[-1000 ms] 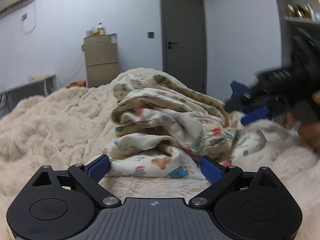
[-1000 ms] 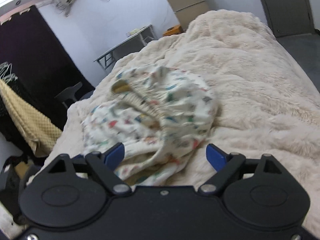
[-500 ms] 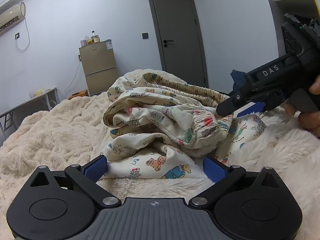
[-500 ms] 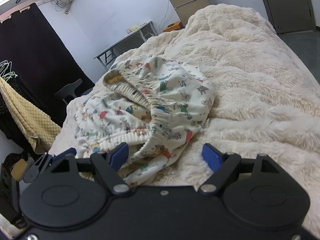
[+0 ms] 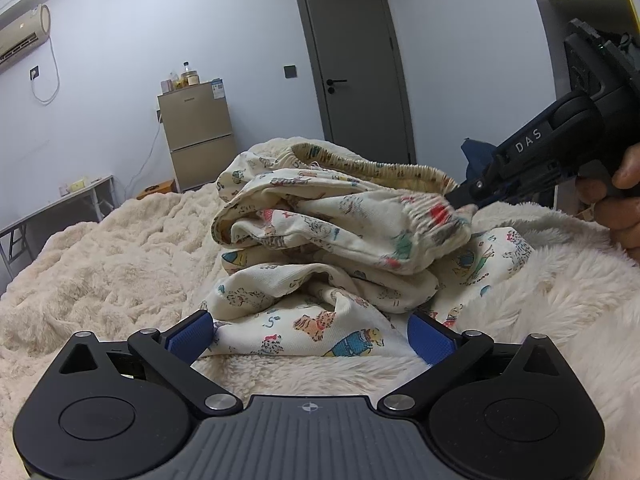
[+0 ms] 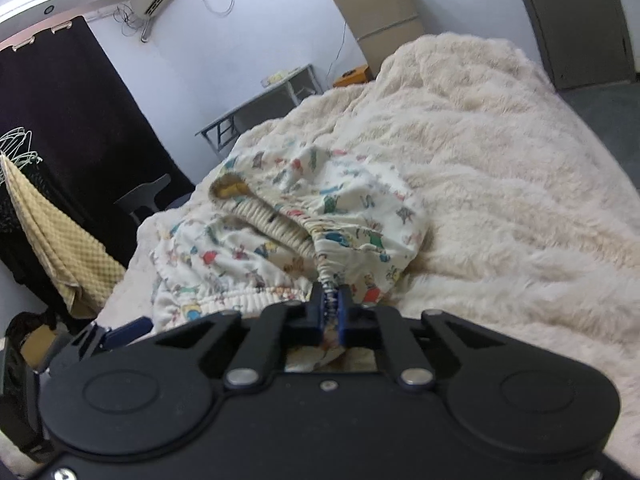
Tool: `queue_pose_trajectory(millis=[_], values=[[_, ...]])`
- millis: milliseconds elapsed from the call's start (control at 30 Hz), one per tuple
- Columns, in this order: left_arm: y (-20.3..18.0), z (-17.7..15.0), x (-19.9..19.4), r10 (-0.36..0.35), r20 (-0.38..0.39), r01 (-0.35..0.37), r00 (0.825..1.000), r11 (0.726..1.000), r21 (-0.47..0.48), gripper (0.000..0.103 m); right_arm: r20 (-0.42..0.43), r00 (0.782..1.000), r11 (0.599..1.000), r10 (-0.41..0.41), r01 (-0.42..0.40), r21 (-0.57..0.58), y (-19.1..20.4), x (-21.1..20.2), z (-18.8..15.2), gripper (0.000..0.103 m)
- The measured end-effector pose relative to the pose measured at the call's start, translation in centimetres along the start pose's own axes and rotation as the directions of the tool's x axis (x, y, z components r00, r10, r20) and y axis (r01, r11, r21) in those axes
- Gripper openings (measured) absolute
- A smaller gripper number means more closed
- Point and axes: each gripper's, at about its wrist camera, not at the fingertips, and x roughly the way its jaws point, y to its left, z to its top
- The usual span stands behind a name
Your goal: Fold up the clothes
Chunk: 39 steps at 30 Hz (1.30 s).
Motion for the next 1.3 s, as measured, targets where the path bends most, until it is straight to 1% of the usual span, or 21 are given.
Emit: queue_pose_trajectory(millis=[67,100,133,167,233,300,533,600,667,700,733,767,833,933,1000,1100,1200,1300], values=[[0.0,0.0,0.0,0.008,0.002,-0.008,1.0,1.0,0.001,0.103,0.008,1.0,0.999,-0.029,0.029,-0.027,0.5,-0.5,-0.2,0.005],[0.0,0.0,-0.1,0.011,0.003,-0.011,1.0,1.0,0.001,0.103,0.006,1.0,0.999,-0.031,0.031,-0.032,0.6,-0.6,-0.3,0.01],[0.0,-0.1,-0.1,0.014,0.003,-0.014,1.0,1.0,-0.001,0.103,-0.001,0.999,0.999,-0.035,0.035,-0.04,0.8,-0.8,-0.6,0.019],[0.1,0.0,-0.1,0.017,0.003,-0.017,1.0,1.0,-0.003,0.103,-0.008,0.999,0.998,-0.041,0.041,-0.045,1.1,-0.9,-0.9,0.022],[0.1,0.0,-0.1,0.021,0.003,-0.021,1.0,1.0,-0.006,0.103,-0.024,0.999,0.999,-0.028,0.027,-0.039,1.3,-0.9,-1.2,0.038],[0.2,-0.1,-0.1,0.025,0.003,-0.025,1.0,1.0,-0.013,0.103,-0.042,0.999,1.0,-0.01,0.009,-0.025,1.5,-0.8,-1.4,0.041],[0.2,0.0,-0.1,0.036,0.0,-0.036,0.999,0.999,-0.021,0.103,-0.07,0.997,0.999,0.033,-0.032,0.015,1.6,-0.4,-1.7,0.042],[0.3,-0.1,-0.1,0.036,0.0,-0.036,0.999,0.999,-0.022,0.103,-0.065,0.997,0.999,0.031,-0.03,0.01,1.8,-0.3,-1.7,0.041],[0.4,-0.1,-0.1,0.035,0.0,-0.035,0.999,0.999,-0.023,0.103,-0.061,0.998,0.999,0.034,-0.034,0.002,1.9,-0.3,-1.9,0.034],[0.4,-0.1,-0.1,0.035,0.0,-0.035,0.999,0.999,-0.023,0.103,-0.057,0.998,0.999,0.037,-0.037,-0.002,2.0,-0.4,-1.9,0.029],[0.4,-0.1,-0.1,0.036,0.0,-0.036,0.999,0.999,-0.023,0.103,-0.054,0.998,0.999,0.038,-0.038,-0.005,2.0,-0.4,-1.9,0.019],[0.3,-0.1,-0.1,0.037,0.001,-0.037,0.999,0.999,-0.023,0.103,-0.051,0.998,0.999,0.038,-0.038,-0.007,2.1,-0.5,-1.9,0.014],[0.3,-0.1,-0.3,0.048,0.006,-0.048,0.999,0.999,-0.025,0.103,-0.047,0.998,0.999,0.038,-0.038,-0.004,2.0,-0.6,-1.9,0.01],[0.4,-0.2,-0.7,0.086,0.025,-0.085,0.996,0.996,-0.04,0.103,-0.036,0.999,0.999,0.033,-0.033,0.001,1.8,-0.8,-1.9,0.006],[0.6,-0.3,-1.2,0.12,0.046,-0.117,0.992,0.991,-0.067,0.103,-0.023,0.999,1.0,0.026,-0.026,0.0,1.7,-1.0,-1.8,0.005],[1.4,-0.4,-1.7,0.139,0.054,-0.132,0.989,0.984,-0.119,0.103,0.012,1.0,1.0,0.005,-0.005,-0.002,1.4,-1.5,-1.5,0.004],[2.0,-0.5,-1.9,0.143,0.055,-0.132,0.988,0.977,-0.166,0.103,0.053,0.998,0.999,-0.033,0.034,-0.017,1.1,-1.9,-1.1,0.004],[1.9,-0.4,-2.3,0.158,0.068,-0.144,0.985,0.974,-0.172,0.103,0.113,0.988,0.995,-0.1,0.102,-0.005,0.1,-2.4,-0.5,0.003]])
